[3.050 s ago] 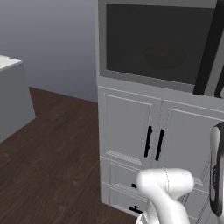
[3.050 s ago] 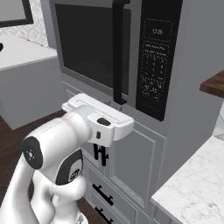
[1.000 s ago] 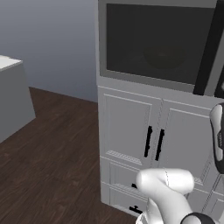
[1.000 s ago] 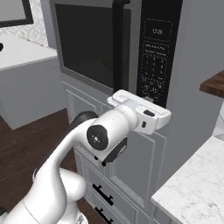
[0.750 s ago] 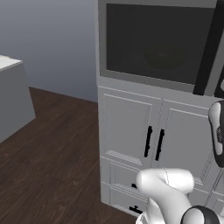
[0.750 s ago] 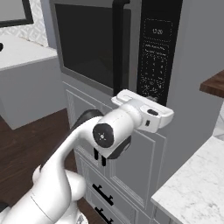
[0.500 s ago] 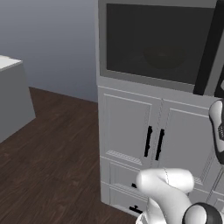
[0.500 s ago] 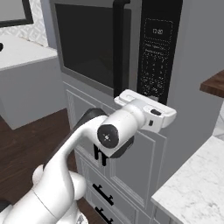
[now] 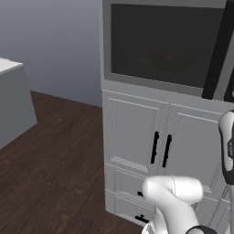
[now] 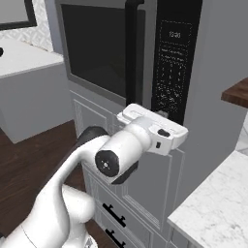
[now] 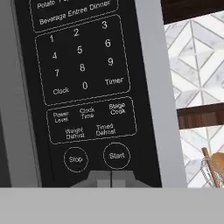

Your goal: Pick the squash from the sink and place it in the bowl. Then pick the bowl and place it in the microwave. Then close the microwave door and press the start button.

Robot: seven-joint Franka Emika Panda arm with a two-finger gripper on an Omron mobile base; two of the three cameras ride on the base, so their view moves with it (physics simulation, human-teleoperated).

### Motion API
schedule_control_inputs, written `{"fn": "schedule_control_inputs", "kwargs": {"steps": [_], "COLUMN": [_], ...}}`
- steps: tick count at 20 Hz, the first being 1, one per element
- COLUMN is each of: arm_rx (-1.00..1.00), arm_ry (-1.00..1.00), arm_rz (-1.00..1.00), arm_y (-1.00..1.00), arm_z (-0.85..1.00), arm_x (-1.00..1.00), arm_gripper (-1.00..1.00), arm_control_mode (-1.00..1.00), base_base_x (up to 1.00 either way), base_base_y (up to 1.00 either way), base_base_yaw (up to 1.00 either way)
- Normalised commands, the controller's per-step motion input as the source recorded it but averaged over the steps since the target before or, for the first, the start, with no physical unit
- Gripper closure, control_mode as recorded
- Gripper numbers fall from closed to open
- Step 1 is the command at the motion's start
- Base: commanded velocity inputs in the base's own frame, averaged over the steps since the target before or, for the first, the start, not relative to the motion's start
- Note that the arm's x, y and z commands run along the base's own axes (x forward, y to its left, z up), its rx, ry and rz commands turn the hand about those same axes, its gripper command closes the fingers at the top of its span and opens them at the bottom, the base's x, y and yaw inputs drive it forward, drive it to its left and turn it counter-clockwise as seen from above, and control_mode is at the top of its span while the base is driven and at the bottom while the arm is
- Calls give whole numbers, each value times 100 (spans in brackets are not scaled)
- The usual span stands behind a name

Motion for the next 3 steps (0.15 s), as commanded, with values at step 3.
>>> {"fn": "schedule_control_inputs", "kwargs": {"steps": [3], "arm_rx": [0], "arm_ry": [-25], "arm_rz": [0], "arm_y": [28], "arm_z": [37], "arm_x": [-87], "arm_gripper": [100], "arm_control_mode": [-100], "base_base_x": [0], "base_base_y": [0], "base_base_yaw": [0]}}
